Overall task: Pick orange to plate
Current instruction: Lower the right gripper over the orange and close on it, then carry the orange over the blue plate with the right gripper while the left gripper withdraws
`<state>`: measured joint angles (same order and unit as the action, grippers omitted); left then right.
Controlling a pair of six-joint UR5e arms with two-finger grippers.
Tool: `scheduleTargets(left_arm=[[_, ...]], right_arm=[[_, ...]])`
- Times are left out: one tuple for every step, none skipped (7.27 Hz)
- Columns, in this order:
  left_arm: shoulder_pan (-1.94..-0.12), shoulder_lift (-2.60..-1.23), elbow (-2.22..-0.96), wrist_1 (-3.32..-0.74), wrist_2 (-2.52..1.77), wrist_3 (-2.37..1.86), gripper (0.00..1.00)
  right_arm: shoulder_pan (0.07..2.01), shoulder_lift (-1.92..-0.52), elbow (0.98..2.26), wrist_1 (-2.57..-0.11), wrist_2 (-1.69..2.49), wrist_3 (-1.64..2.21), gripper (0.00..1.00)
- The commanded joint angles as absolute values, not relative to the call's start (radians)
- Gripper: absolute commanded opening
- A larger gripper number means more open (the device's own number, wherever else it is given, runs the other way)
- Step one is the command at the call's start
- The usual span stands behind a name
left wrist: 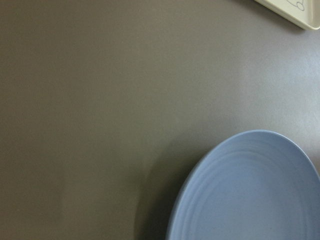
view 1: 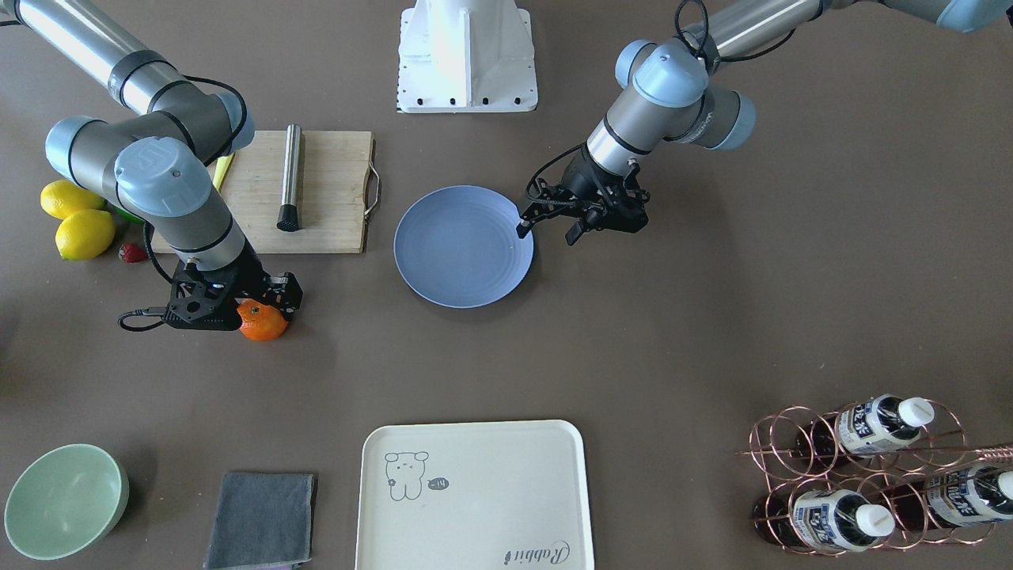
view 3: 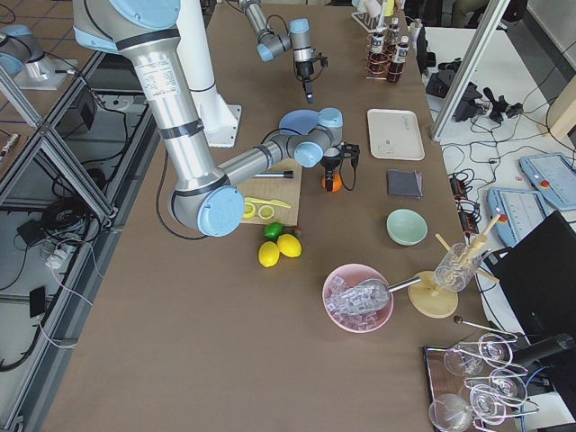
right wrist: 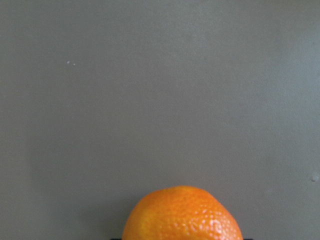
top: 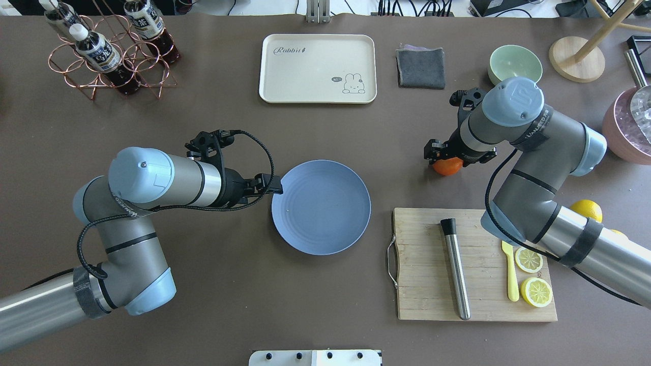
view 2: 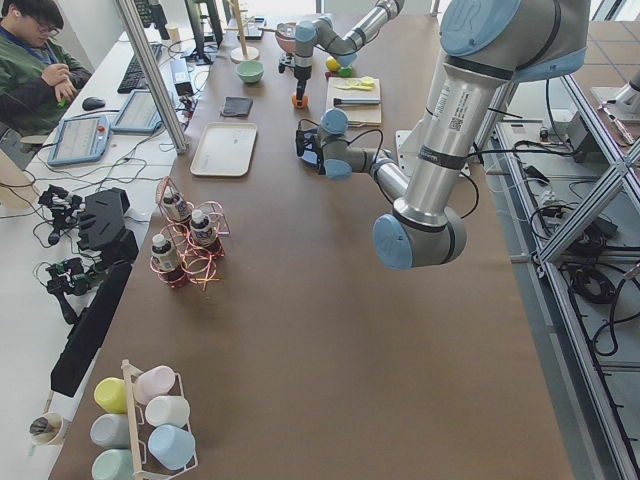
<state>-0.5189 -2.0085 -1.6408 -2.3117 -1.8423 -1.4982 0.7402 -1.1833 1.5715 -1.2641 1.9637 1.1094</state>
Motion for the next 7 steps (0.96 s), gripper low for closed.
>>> scheduleTargets(left_arm=[[-0.518,-2.008,-1.638,-2.313,-1.842,-1.499,0.98],[-0.52,-2.008,-1.64,-2.313,-1.842,-1.497,0.98],[-0.526,-2.008,-1.644,-2.31,-1.844,-1.496,0.98],[-0.558,-2.008,-1.647,-2.306,-1.847,-1.459,0.98],[-0.581,-1.975,-1.669,-2.303,-1.85,-1.33,0.98],[-0.635,-1.959,-1.678,-2.263,-1.85,-1.24,0.98],[-0.658,-1.947,-1.715,-2.229,-1.851,-1.154,0.98]], right_arm=[[0.742,-1.177,1.58,-1.264,1.963,1.108,0.0],[0.745,-1.169,1.612,-1.269,1.965,1.111,0.0],[0.747,-1.157,1.649,-1.276,1.97,1.112,0.0],[0.746,-1.141,1.676,-1.279,1.971,1.114,0.0],[0.723,-1.111,1.678,-1.284,1.967,1.124,0.0],[0.689,-1.057,1.678,-1.316,1.964,1.197,0.0],[0.648,-1.002,1.674,-1.365,1.913,1.212,0.0]])
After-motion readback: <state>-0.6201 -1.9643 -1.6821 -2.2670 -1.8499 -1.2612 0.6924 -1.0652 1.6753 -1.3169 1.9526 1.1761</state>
